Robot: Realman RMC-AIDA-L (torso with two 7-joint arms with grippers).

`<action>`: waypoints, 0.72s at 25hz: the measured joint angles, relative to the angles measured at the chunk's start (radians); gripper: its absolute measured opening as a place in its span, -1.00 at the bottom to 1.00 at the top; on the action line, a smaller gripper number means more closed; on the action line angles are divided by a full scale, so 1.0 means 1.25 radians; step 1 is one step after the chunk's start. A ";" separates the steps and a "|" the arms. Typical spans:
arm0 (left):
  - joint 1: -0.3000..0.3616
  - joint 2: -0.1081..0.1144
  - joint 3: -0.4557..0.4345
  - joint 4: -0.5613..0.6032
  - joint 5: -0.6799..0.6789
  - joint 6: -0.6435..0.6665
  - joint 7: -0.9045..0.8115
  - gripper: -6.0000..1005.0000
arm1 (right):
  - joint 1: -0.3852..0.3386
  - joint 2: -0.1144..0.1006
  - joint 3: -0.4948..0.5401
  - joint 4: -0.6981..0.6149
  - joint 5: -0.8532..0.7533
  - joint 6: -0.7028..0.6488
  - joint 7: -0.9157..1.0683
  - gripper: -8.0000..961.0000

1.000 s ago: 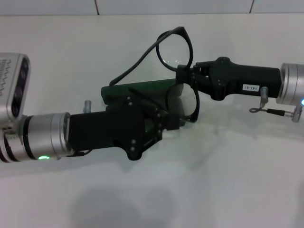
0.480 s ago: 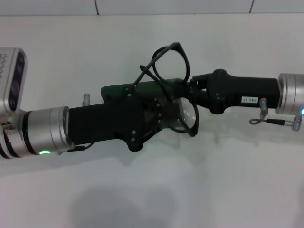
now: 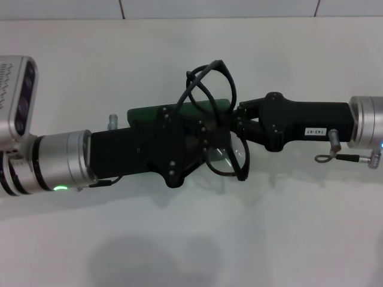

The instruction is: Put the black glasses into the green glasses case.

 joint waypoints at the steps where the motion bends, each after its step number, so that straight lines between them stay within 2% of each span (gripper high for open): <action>1: -0.001 0.000 0.000 0.000 0.000 0.000 0.000 -0.99 | 0.000 0.000 -0.007 -0.002 0.000 0.000 0.000 -0.79; 18: 0.002 -0.001 -0.003 -0.003 0.000 -0.013 0.001 -0.99 | -0.001 0.000 -0.022 -0.004 0.002 -0.003 -0.001 -0.79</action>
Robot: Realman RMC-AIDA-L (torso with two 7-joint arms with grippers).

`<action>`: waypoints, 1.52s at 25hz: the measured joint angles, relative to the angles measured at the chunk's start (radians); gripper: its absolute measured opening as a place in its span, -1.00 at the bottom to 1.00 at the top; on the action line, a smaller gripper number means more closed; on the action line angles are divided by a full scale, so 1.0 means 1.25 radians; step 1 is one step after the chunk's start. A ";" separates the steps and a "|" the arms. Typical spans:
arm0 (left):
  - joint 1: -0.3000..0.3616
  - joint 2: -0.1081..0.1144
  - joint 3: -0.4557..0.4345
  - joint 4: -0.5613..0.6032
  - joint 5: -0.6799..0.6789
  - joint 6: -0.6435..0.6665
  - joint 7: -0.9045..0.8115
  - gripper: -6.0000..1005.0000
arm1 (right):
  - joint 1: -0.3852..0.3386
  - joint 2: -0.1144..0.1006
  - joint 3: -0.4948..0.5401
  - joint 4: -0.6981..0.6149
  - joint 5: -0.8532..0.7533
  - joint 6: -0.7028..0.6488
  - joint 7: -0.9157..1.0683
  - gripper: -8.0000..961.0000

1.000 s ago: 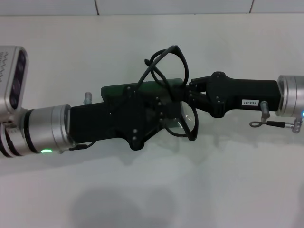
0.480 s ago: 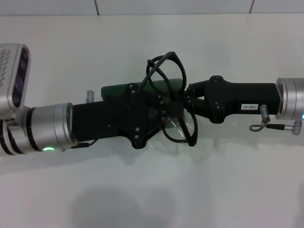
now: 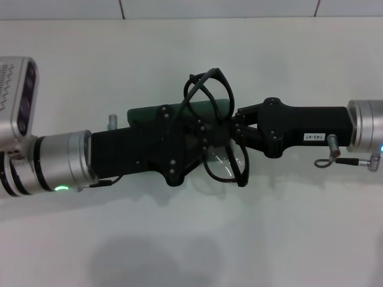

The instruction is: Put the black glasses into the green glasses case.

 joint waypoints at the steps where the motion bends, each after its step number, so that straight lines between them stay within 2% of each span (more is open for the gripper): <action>1: 0.000 0.000 -0.001 -0.004 0.000 -0.001 0.000 -0.99 | 0.000 0.000 0.000 0.000 0.000 -0.002 0.000 -0.79; 8: -0.002 0.000 0.001 -0.010 0.000 -0.004 0.002 -0.99 | -0.006 -0.001 0.006 -0.004 0.003 0.003 0.000 -0.79; 15: 0.019 0.004 -0.003 -0.001 -0.002 0.001 -0.003 -0.99 | -0.076 -0.015 0.055 -0.086 0.013 0.016 -0.001 -0.79; 19: 0.023 0.013 -0.003 0.003 -0.006 0.028 -0.013 -0.99 | -0.111 -0.036 0.086 -0.100 0.011 0.025 -0.001 -0.79; 23: 0.026 0.023 -0.004 0.014 -0.007 0.070 -0.020 -0.99 | -0.145 -0.065 0.091 -0.102 0.011 0.061 -0.001 -0.79; 28: 0.025 0.030 -0.004 0.015 -0.009 0.081 -0.030 -0.99 | -0.165 -0.083 0.099 -0.102 0.007 0.077 -0.002 -0.79; 32: 0.012 0.026 0.000 0.015 -0.009 0.082 -0.030 -0.99 | -0.155 -0.070 0.084 -0.102 -0.016 0.085 -0.017 -0.79; 38: -0.004 0.018 0.001 0.015 -0.005 0.083 -0.030 -0.98 | -0.108 -0.027 0.082 -0.103 -0.111 0.105 -0.020 -0.79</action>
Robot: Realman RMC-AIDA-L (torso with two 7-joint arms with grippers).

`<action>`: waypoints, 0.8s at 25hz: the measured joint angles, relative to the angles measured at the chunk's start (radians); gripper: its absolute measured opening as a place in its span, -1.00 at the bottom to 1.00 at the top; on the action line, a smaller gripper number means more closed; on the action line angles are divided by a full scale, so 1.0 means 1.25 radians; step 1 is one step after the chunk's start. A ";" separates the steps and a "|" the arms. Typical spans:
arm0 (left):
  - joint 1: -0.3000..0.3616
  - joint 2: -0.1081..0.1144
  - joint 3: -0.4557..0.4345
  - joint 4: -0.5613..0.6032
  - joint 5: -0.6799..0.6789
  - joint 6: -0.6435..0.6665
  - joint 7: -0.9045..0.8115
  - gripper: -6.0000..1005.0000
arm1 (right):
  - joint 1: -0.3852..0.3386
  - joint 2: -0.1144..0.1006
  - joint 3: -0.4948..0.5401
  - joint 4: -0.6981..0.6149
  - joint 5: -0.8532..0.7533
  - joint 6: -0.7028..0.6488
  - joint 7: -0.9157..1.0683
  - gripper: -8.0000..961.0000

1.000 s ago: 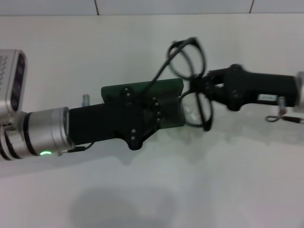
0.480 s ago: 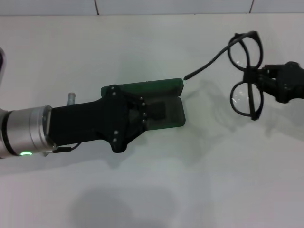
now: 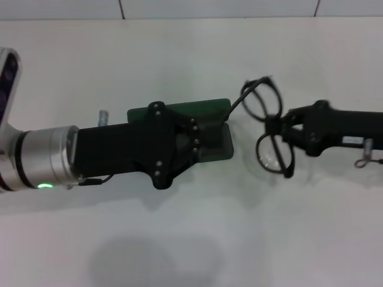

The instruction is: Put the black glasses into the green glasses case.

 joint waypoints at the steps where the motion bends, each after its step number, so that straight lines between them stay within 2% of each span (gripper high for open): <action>1: 0.000 -0.001 0.000 0.000 0.000 0.000 0.000 -0.98 | 0.010 0.007 0.000 0.000 -0.017 0.002 0.000 -0.79; 4: -0.001 -0.003 0.000 0.000 0.001 -0.003 0.000 -0.98 | 0.033 0.019 -0.014 0.001 -0.039 0.003 0.000 -0.79; 7: -0.001 -0.004 0.000 0.000 0.001 -0.005 0.000 -0.98 | 0.050 0.022 -0.045 0.003 -0.038 -0.001 0.000 -0.79; 20: 0.000 -0.012 0.002 -0.007 0.005 -0.019 0.005 -0.98 | 0.063 0.019 -0.046 -0.003 0.033 -0.066 0.004 -0.79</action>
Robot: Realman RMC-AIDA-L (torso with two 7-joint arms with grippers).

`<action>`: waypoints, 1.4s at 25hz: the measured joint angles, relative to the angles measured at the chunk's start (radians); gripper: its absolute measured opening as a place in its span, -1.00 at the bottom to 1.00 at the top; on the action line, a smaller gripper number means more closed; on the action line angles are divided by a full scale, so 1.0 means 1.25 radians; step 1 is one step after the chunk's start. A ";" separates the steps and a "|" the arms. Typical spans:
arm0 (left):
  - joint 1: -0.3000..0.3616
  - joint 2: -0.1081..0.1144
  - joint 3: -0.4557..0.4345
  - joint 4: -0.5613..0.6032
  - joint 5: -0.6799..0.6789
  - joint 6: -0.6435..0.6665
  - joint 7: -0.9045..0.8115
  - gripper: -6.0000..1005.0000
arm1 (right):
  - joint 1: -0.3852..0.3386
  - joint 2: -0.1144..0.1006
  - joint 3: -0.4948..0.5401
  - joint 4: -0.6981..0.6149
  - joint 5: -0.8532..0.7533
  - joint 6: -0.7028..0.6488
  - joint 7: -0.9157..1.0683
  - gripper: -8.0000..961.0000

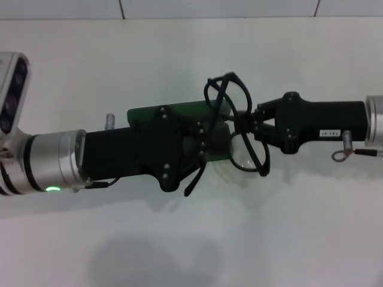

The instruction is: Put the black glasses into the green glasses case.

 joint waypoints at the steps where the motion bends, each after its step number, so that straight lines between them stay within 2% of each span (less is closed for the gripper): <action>1: 0.000 0.000 0.000 0.000 0.001 -0.001 0.000 -0.98 | 0.000 0.000 0.000 -0.001 0.007 -0.002 0.000 -0.79; 17: -0.020 -0.007 0.011 -0.035 -0.001 -0.002 0.012 -0.98 | 0.016 0.007 -0.018 0.002 0.065 -0.025 -0.002 -0.79; 35: -0.048 -0.013 0.012 -0.078 -0.002 -0.018 0.019 -0.98 | 0.023 0.007 -0.128 0.001 0.189 -0.027 -0.005 -0.79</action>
